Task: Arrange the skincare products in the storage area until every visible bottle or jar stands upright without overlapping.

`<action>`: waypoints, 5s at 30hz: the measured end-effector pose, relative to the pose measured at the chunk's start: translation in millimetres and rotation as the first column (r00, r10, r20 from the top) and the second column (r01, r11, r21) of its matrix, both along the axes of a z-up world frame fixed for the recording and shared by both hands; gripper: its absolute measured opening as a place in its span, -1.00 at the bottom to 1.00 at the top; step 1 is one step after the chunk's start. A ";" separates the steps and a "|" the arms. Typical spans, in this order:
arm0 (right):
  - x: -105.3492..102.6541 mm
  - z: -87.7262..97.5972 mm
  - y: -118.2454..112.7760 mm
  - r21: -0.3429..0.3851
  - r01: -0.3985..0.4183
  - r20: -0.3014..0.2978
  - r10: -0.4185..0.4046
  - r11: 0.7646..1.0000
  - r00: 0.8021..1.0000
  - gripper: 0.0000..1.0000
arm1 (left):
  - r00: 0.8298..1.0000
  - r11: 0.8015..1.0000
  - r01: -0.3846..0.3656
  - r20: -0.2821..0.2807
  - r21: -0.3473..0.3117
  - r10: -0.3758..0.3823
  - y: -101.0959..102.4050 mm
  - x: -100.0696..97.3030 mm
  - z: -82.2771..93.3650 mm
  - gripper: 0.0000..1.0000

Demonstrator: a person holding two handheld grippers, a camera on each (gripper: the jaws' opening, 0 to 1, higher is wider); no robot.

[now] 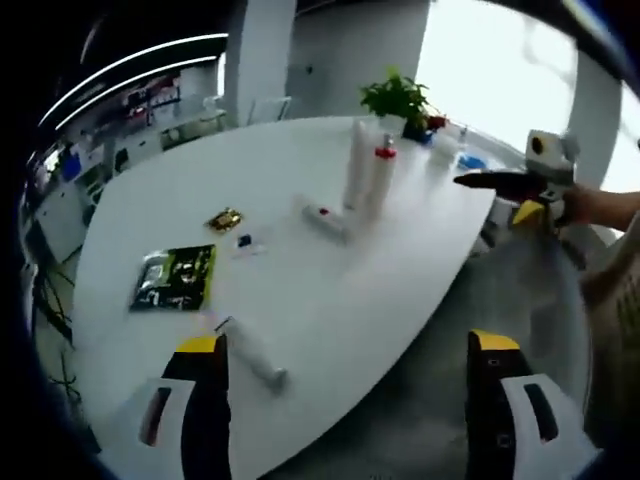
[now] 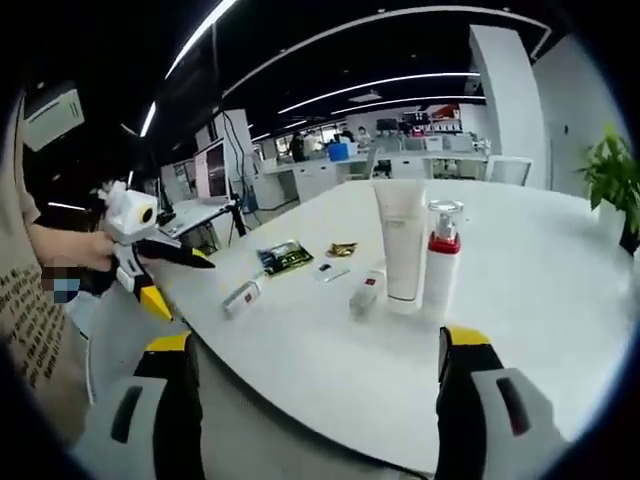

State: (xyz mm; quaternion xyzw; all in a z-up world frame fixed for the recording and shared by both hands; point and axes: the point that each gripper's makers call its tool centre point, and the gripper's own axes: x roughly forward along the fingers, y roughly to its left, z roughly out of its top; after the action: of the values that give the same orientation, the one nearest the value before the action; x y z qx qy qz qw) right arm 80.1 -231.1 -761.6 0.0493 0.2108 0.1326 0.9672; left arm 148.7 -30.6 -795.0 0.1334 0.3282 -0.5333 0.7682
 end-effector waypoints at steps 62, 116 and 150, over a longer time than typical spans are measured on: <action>137.7 -81.0 28.4 -0.223 0.026 -0.203 -0.073 0.974 0.977 0.12 | 0.998 0.998 0.049 0.043 -0.031 -0.047 8.6 11.6 -6.6 0.83; 185.7 -141.3 2.0 -0.343 0.231 -0.249 -0.326 0.910 0.912 -0.60 | 0.994 0.998 -0.003 -0.110 -0.058 -0.004 14.3 22.5 -22.8 0.73; 144.2 -91.4 36.6 0.252 0.458 -0.319 -0.374 0.853 0.871 -0.61 | 0.959 0.970 -0.152 -0.266 -0.192 0.098 9.3 33.9 -4.1 0.70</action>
State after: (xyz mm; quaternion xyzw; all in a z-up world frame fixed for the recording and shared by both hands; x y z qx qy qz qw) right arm 224.3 -194.5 -853.1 0.2666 0.2948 -0.0567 0.9159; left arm 182.6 -21.3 -799.1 -0.0394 0.3737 -0.5278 0.7617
